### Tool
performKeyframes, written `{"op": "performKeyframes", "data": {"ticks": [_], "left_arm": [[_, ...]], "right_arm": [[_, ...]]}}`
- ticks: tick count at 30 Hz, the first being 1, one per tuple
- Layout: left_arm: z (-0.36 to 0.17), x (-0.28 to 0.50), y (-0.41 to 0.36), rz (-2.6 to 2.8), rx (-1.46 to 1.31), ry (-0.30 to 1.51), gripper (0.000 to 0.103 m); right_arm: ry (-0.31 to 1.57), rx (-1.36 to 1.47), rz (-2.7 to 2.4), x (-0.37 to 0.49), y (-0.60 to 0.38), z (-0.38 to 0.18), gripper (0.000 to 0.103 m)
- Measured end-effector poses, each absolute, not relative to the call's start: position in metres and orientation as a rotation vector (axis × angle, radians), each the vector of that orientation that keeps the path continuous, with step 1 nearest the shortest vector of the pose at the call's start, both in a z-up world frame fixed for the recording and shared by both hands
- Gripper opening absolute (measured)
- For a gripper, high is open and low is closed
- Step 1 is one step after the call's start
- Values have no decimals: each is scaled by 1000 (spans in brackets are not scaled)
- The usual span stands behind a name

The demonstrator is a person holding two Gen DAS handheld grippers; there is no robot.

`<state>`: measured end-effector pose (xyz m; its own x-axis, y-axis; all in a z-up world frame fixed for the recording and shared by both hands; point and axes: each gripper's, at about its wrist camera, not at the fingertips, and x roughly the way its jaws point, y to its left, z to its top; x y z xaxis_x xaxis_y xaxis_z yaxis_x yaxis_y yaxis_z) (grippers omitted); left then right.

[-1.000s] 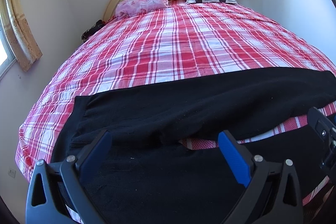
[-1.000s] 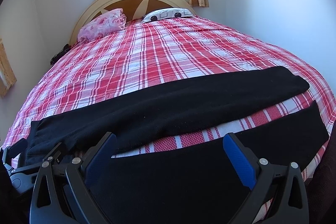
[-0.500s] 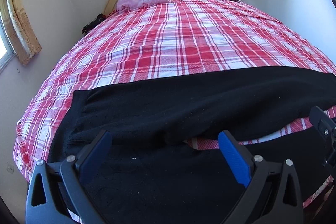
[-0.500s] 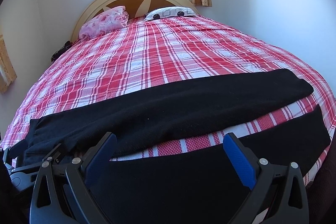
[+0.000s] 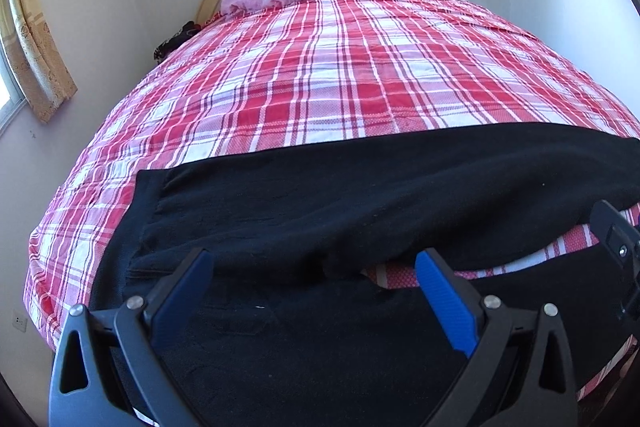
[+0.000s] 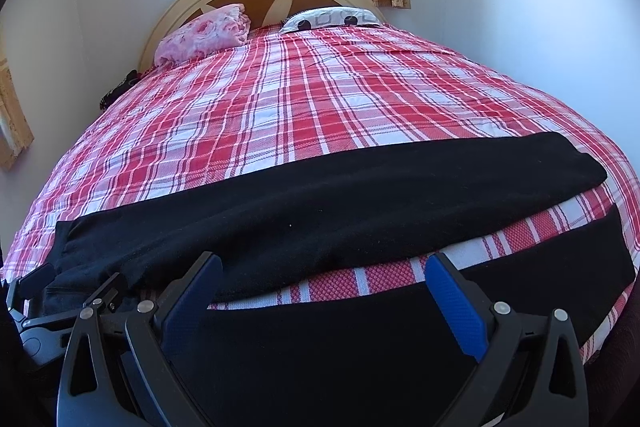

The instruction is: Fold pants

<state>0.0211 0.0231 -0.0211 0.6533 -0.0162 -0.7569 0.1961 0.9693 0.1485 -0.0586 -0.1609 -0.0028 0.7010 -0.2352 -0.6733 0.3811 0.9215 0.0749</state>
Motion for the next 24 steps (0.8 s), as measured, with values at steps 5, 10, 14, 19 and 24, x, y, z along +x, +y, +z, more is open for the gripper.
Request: {"op": "performKeyframes", "data": {"ticks": [5,10,14,19,24], "left_arm": [[-22,33,68,-34,208,855,103],[-19,53,115,30,115,861,103],[-25,70,143,79,45,895,103],[-45,100,156,66,-20,984,103],[-59,118,164,69,-74,1025,103]], "right_arm": [[716,150,-262,-51,-154,1,102],[742,98,-57,-17,-139,9,102],[759,47,111,26,-121,15,99],[877,-34,279,100,-78,-1,71],[995,-81,351,154,-46,-37,70]]}}
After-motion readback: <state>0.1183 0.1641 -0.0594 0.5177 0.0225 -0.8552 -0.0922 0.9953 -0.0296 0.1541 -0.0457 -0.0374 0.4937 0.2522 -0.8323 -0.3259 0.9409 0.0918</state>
